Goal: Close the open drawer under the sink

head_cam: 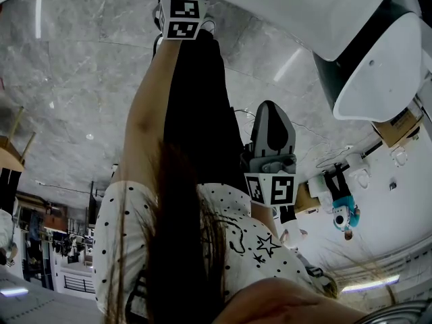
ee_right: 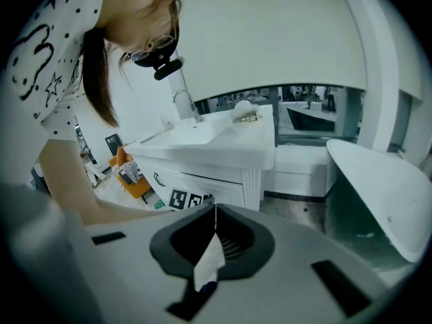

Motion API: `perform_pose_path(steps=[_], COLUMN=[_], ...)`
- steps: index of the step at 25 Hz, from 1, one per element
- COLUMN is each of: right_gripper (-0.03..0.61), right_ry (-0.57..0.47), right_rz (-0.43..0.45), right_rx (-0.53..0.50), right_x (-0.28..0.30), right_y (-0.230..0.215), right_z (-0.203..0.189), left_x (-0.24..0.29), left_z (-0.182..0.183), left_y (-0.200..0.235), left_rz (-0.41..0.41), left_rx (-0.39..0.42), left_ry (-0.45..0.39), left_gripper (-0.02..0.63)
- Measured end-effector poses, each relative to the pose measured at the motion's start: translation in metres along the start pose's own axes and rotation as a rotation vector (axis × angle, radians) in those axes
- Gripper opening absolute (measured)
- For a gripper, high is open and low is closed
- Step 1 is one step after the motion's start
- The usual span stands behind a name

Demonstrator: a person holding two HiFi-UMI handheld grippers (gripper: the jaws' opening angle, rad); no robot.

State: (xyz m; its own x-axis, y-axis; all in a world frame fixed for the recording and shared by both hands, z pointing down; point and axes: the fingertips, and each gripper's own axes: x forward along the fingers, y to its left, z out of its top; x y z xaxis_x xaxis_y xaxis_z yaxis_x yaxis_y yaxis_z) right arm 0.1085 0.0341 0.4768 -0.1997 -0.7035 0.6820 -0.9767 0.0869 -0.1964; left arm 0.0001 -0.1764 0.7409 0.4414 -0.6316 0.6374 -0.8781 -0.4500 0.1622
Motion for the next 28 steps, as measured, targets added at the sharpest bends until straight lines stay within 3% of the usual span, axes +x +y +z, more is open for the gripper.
perform_pose_path(steps=[8,14,19,20,22,28], right_gripper=[0.014,0.014,0.014,0.013,0.014,0.012], right_ry=[0.007,0.009,-0.019,-0.03,-0.052,-0.127], right_rz=[0.003,0.018,0.007,0.004,0.003,-0.024], right_rx=[0.006,0.007,-0.026,-0.033,-0.05,-0.089], right_x=[0.0,0.0,-0.009,-0.011,-0.018,-0.039], right_y=[0.0,0.0,-0.001,0.001,0.005,0.006], right_z=[-0.003,-0.003,0.006,0.009,0.02,0.07], left_x=[0.004,0.003,-0.057,-0.078,-0.121,-0.234], left_z=[0.005,0.009,0.002,0.007,0.029,0.162], left_y=[0.002,-0.001,-0.015,-0.018,-0.025,-0.045], left_rz=[-0.003,0.002,-0.004,-0.011,-0.03,-0.106], left_rx=[0.005,-0.06,-0.084,-0.087,-0.092,-0.051], left_ry=[-0.007,-0.027,-0.038,-0.053,-0.095,-0.287], left_gripper=[0.138,0.14,0.133,0.1,0.031,0.006])
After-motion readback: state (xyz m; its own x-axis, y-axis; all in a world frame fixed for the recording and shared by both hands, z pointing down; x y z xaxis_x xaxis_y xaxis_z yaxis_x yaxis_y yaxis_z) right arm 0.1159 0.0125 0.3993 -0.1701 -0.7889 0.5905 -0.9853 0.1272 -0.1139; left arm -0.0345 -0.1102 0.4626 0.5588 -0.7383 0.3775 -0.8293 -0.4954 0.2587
